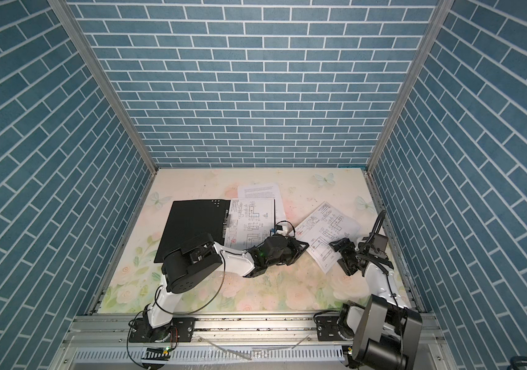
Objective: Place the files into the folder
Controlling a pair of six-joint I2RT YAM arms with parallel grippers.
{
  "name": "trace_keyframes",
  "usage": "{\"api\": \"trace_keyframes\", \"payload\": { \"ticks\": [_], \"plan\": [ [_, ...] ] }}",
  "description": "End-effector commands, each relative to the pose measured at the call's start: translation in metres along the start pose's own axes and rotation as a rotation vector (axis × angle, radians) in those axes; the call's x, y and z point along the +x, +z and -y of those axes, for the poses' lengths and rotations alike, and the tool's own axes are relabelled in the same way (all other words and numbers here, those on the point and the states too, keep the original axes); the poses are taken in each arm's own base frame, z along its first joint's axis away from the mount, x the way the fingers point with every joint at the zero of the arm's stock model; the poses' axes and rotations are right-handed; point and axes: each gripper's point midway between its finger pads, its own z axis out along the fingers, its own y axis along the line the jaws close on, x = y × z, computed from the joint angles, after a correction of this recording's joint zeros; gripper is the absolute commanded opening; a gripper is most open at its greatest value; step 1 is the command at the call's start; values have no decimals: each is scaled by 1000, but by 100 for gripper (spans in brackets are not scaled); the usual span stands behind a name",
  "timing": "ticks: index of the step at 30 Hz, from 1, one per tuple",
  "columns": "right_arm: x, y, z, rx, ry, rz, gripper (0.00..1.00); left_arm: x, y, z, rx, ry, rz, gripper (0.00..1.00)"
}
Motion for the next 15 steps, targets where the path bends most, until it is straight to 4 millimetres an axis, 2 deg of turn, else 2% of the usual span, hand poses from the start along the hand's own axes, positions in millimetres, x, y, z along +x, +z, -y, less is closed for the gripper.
{"api": "trace_keyframes", "payload": {
  "ticks": [1,8,15],
  "plan": [
    [-5,-10,3,21,-19,40,84,-8,-1,28,50,32,11,10],
    [-5,-5,20,25,25,45,84,-11,0,34,67,27,12,10],
    [-18,8,21,-55,70,109,82,-11,0,43,83,28,5,9]
  ]
}}
